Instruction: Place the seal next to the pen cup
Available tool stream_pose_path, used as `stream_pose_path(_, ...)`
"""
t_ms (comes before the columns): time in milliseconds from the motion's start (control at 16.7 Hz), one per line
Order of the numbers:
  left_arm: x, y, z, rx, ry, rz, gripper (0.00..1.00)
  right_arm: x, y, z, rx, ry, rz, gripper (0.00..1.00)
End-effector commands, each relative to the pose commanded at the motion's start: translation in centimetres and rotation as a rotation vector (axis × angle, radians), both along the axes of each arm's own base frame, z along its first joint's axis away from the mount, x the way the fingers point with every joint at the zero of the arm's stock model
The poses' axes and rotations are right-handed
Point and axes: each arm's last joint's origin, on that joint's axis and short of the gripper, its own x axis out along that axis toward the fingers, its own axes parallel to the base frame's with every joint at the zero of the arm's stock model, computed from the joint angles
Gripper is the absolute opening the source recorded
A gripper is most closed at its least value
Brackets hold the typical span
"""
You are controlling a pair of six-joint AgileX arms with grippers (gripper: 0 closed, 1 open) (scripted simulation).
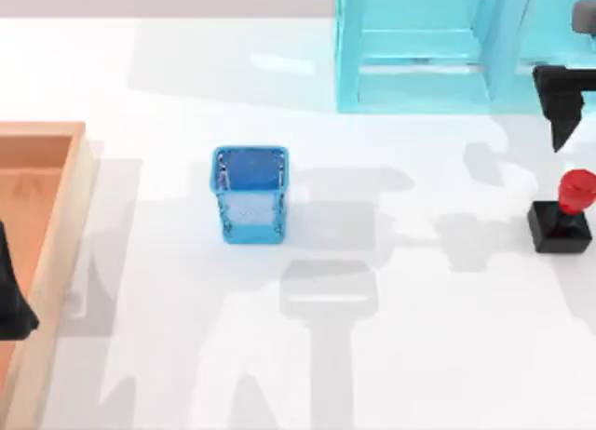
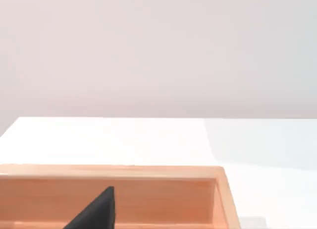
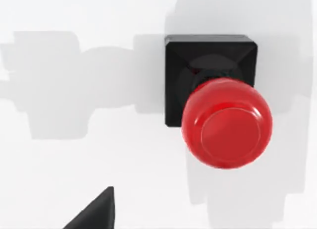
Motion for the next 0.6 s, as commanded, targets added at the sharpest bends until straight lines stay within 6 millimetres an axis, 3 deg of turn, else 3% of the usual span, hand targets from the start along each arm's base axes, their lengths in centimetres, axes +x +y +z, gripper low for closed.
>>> stream_pose_path(480, 0.0, 0.0, 0.0, 0.000, 0.000, 0.000, 1.00, 0.4, -0.1, -0.6, -0.002, 0.027, -0.006, 1.00)
stream_pose_path(600, 0.0, 0.0, 0.0, 0.000, 0.000, 0.000, 1.00, 0.5, 0.0, -1.7, -0.003, 0.033, -0.003, 1.00)
